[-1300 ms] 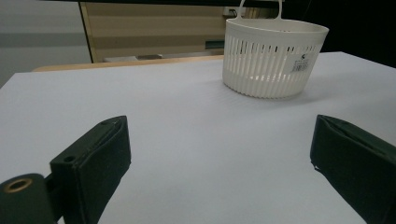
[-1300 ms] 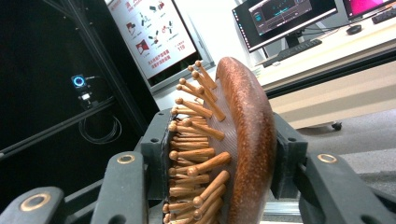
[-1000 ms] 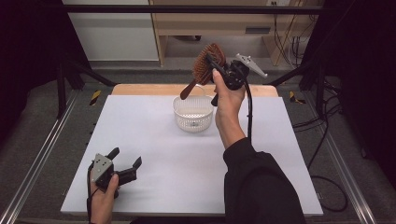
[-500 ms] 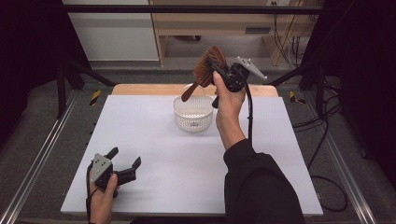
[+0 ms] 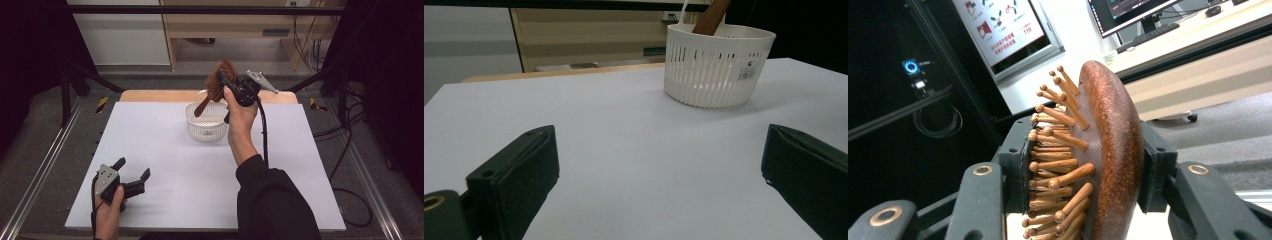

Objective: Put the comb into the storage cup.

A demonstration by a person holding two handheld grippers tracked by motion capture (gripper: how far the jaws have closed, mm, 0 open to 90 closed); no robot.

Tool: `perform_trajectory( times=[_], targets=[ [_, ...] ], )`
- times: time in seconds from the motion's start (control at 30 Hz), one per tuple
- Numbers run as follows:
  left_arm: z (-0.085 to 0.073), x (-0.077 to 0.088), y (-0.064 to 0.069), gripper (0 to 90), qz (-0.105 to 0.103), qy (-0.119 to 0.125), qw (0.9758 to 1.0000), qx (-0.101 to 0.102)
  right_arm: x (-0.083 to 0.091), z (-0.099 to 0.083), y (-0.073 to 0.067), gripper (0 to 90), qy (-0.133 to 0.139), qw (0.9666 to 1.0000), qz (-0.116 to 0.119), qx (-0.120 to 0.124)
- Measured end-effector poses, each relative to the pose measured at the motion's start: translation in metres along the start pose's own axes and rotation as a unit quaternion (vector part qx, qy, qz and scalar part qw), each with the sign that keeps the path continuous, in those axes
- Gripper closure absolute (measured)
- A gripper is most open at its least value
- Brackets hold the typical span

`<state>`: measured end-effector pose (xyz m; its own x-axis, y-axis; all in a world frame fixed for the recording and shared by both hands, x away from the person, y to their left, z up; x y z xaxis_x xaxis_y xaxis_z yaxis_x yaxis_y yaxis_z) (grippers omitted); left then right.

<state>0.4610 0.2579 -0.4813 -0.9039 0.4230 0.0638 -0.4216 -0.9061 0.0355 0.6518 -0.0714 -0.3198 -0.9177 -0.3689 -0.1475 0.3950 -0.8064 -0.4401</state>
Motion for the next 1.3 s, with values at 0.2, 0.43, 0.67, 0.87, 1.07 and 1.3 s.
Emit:
perform_trajectory(
  times=[0.2, 0.43, 0.67, 0.87, 1.07, 1.3],
  targets=[
    [-0.001, 0.0, 0.001, 2.2, -0.004, -0.002, 1.0, -0.002, 0.0, -0.016, 0.002, 51.4, -0.001, 1.0, 0.001, -0.008],
    [-0.001, 0.0, 0.001, 2.2, -0.005, -0.003, 1.0, -0.002, 0.001, -0.032, 0.006, 51.3, -0.011, 0.9998, -0.003, -0.013],
    [-0.001, -0.001, 0.002, 2.2, -0.007, -0.004, 1.0, -0.003, 0.002, -0.041, 0.011, 51.3, -0.015, 0.9997, -0.007, -0.019],
    [-0.001, -0.001, 0.002, 2.4, -0.008, -0.004, 1.0, -0.003, 0.002, -0.044, 0.014, 51.2, -0.016, 0.9996, -0.008, -0.021],
    [-0.001, -0.001, 0.002, 2.4, -0.008, -0.004, 1.0, -0.003, 0.002, -0.046, 0.015, 51.2, -0.017, 0.9996, -0.008, -0.021],
    [-0.001, -0.001, 0.002, 2.4, -0.008, -0.004, 1.0, -0.003, 0.001, -0.048, 0.014, 51.1, -0.019, 0.9995, -0.007, -0.024]
  ],
)
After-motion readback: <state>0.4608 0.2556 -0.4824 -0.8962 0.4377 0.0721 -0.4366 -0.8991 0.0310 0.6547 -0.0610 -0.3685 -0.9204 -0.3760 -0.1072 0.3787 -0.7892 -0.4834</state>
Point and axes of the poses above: each handheld gripper's, and its own axes: x roughly backward along the jaws, z roughly out of its top, y roughly to its right, the point moved 5 cm from there along -x, roughly forward along the jaws, and after that the axes turned 8 degrees about y, right-handed, at the moved point
